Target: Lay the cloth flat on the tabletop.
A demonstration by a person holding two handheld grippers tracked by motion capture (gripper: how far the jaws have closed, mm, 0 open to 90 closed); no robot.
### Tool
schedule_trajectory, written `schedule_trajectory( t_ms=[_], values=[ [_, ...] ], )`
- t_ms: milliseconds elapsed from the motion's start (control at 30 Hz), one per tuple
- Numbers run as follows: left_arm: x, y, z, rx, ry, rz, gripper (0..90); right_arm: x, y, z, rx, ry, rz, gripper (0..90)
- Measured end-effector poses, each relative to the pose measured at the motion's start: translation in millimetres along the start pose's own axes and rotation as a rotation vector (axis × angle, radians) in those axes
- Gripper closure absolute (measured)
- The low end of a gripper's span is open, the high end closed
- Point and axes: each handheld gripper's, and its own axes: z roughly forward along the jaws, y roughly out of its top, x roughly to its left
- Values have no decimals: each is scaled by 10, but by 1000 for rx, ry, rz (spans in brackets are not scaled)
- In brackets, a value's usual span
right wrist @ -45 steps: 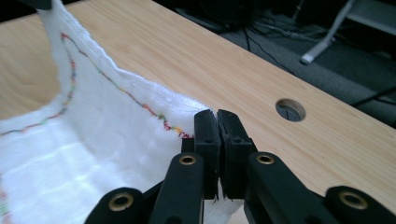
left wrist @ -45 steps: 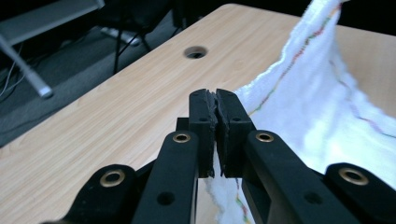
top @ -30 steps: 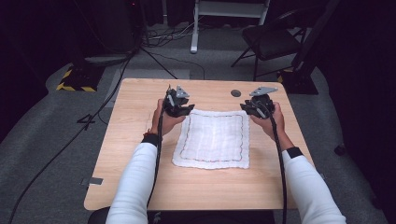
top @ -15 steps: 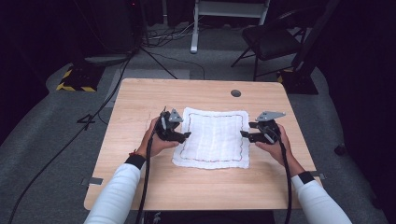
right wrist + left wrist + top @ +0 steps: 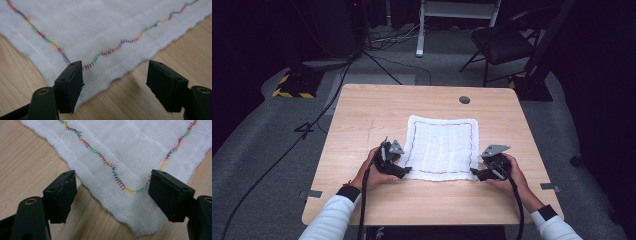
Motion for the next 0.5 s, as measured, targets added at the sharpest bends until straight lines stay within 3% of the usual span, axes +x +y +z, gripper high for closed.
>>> schedule_trajectory(
  t_ms=[133, 300, 500],
  values=[
    [-16, -36, -15, -10, 5, -8, 230, -43, -112, -33, -9, 15, 55, 282],
    [-97, -51, -26, -8, -10, 24, 230, -89, -244, -93, -30, 35, 77, 285],
    [-233, -65, -21, -17, -22, 34, 235, -111, -329, -147, -33, 39, 99, 284]
  ],
)
